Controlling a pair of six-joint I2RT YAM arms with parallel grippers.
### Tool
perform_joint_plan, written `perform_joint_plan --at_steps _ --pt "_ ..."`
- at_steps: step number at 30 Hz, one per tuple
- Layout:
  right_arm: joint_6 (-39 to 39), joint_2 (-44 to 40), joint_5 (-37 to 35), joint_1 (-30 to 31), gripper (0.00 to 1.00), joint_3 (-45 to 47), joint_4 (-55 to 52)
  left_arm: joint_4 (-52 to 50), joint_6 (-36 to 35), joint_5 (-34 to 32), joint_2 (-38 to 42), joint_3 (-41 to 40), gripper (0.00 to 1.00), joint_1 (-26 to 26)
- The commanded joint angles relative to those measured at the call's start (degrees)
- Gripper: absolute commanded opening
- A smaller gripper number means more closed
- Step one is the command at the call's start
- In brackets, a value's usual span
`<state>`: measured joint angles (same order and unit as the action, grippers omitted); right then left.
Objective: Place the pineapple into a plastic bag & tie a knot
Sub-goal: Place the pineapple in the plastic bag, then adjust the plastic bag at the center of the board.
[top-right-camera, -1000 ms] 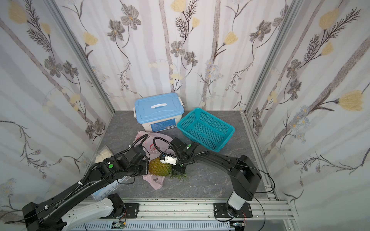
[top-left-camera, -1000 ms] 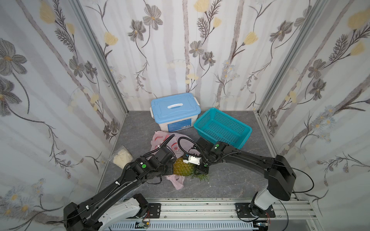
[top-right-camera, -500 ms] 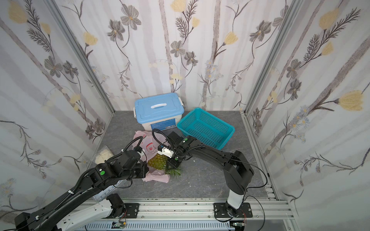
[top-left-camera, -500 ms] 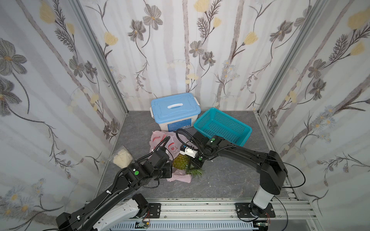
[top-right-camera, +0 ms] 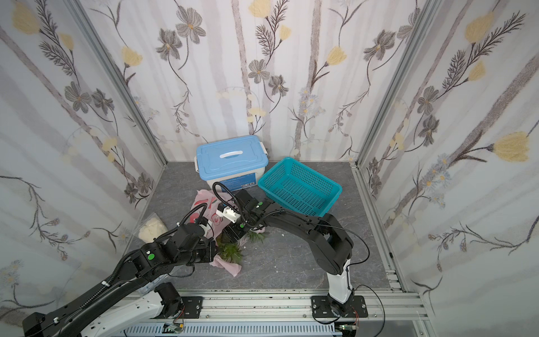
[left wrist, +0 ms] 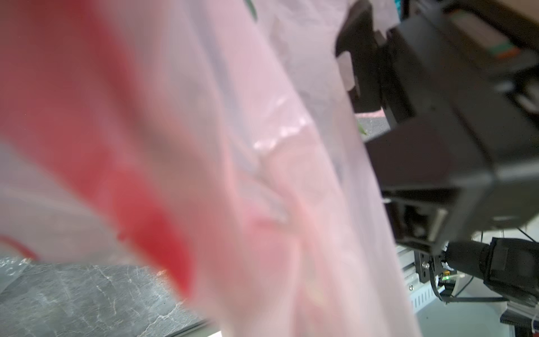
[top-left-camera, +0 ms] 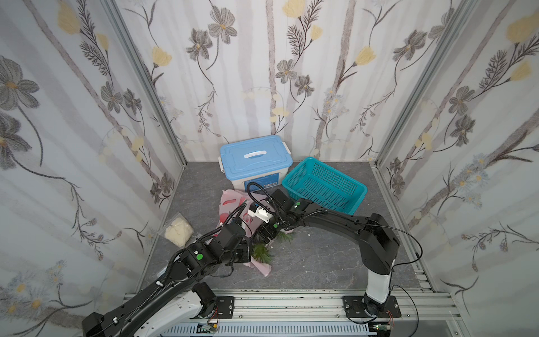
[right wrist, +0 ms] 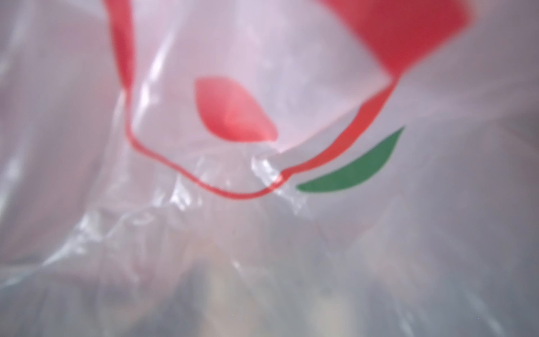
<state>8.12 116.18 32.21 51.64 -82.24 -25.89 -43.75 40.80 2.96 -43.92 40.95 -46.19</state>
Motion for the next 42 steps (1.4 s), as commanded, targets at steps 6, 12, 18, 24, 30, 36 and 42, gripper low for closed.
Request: perform_joint_plan --at_steps 6,12,18,24,30,36,42 --pt "-2.9 -22.5 -0.2 0.0 0.82 24.8 25.8 1.3 7.1 -4.7 2.2 -2.4 0.0 0.0" --pt "-13.6 -45.1 -8.1 0.1 0.79 39.5 28.1 2.2 4.5 -3.1 -1.1 -0.4 0.0 0.0" --pt "-15.7 -50.8 -30.6 -2.1 0.94 45.1 19.1 4.0 3.2 -1.9 -4.5 0.8 0.0 0.0" --pt "-7.8 -41.5 -30.8 -3.9 1.0 41.4 19.2 4.4 2.8 -1.3 -6.5 1.4 0.0 0.0" --pt "-3.5 -32.7 -26.0 -5.5 0.96 37.5 26.8 3.1 2.8 -1.4 -6.7 1.9 0.0 0.0" --pt "-3.2 -25.5 -23.6 -9.6 0.73 35.3 29.4 1.2 2.8 -1.9 -6.0 2.3 0.0 0.0" --pt "-5.0 -25.1 -20.1 -11.8 0.16 35.4 28.1 0.2 2.8 -2.1 -5.7 3.3 0.0 0.0"
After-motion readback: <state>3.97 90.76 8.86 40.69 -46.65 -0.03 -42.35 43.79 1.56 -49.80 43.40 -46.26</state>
